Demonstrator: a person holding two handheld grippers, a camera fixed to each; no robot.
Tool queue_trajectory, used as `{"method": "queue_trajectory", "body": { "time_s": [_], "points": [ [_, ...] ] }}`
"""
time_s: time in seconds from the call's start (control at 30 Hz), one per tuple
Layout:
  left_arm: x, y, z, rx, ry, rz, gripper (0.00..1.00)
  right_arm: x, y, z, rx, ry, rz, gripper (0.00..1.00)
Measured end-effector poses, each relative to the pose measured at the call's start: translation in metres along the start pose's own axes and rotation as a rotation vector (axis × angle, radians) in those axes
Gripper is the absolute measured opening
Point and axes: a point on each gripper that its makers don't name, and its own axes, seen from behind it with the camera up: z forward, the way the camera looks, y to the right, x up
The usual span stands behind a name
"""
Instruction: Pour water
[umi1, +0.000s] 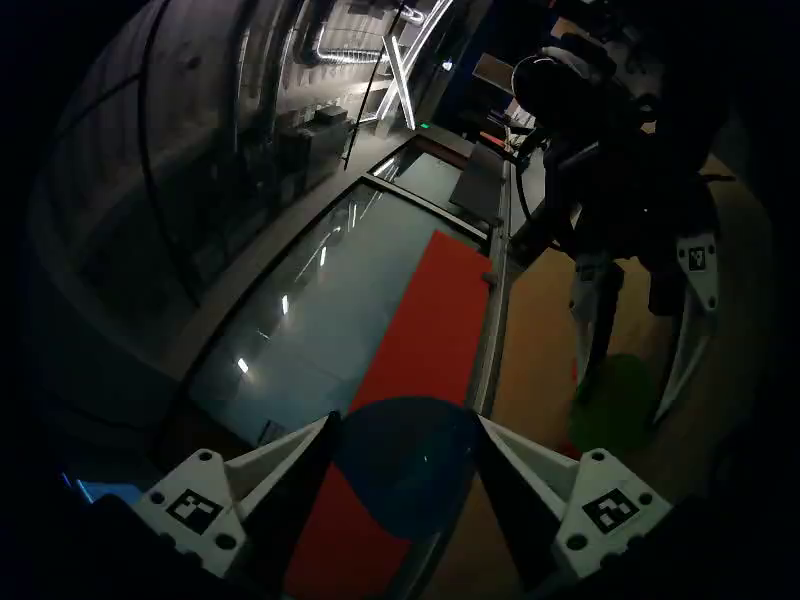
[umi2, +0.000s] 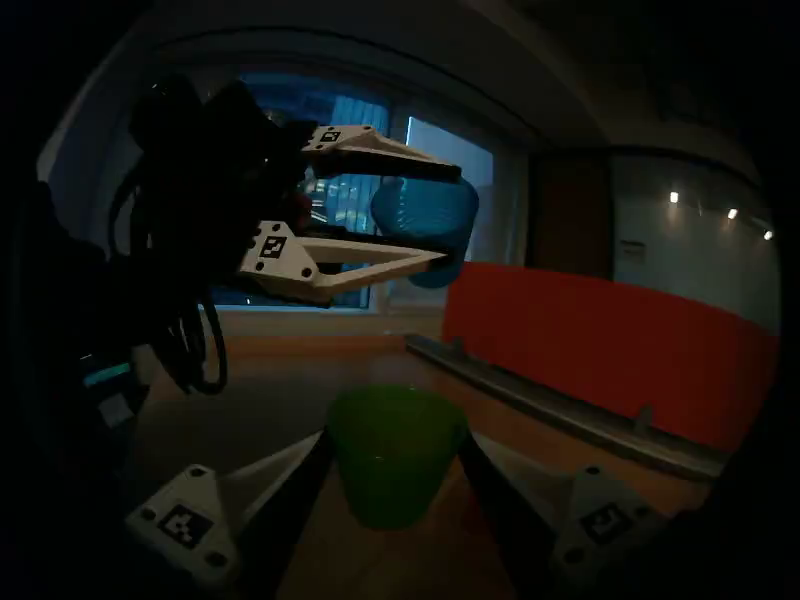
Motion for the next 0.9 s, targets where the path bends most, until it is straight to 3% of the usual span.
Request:
{"method": "queue_trajectory", "body": {
  "time_s": [0.9],
  "points": [
    [0.014,0.004,0.005,-0.010,0.020,0.076,0.90,0.002,0.002,0.003,0.000,0.004,-0.005,1.00]
  ]
}}
